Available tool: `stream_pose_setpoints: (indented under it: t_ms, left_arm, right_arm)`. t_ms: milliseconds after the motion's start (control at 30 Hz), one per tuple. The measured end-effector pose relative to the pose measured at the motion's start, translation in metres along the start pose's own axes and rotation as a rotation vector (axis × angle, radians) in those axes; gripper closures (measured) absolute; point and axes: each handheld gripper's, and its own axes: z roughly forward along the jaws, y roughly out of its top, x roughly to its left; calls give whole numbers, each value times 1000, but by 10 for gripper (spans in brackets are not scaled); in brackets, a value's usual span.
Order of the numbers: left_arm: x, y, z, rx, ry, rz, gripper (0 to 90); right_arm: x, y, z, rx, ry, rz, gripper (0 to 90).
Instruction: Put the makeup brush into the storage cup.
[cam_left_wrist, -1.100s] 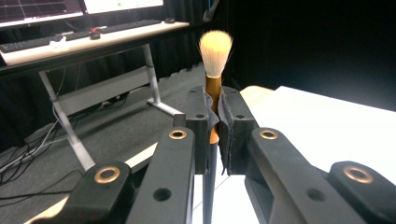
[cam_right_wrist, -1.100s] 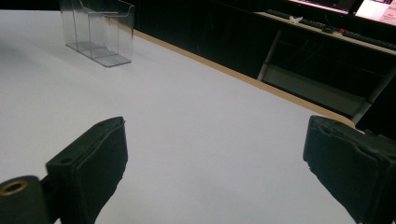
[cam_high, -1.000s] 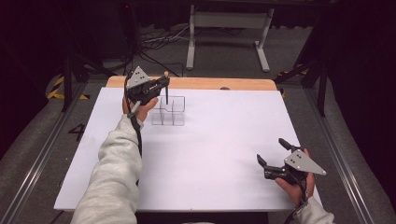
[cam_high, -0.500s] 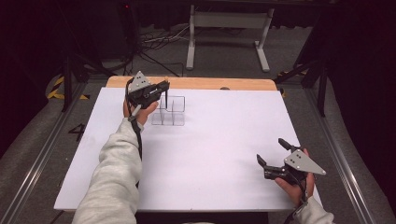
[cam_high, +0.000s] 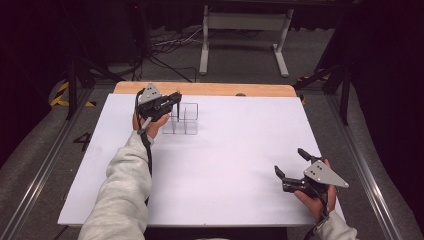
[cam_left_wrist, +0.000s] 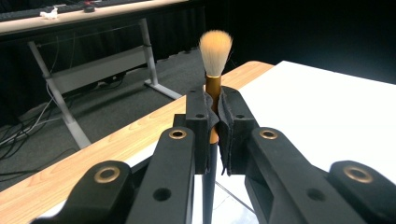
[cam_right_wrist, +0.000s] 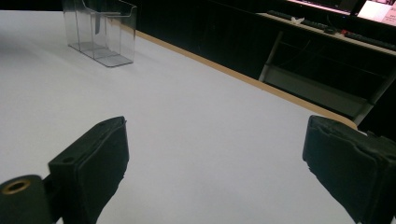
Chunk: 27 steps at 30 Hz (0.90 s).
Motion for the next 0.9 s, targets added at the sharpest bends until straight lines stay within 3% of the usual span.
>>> stream_pose_setpoints:
  t_ms: [900]
  left_arm:
    - [-2,0,4,19,10,11,830]
  right_arm:
    - [0,0,0,-1,3,3,82]
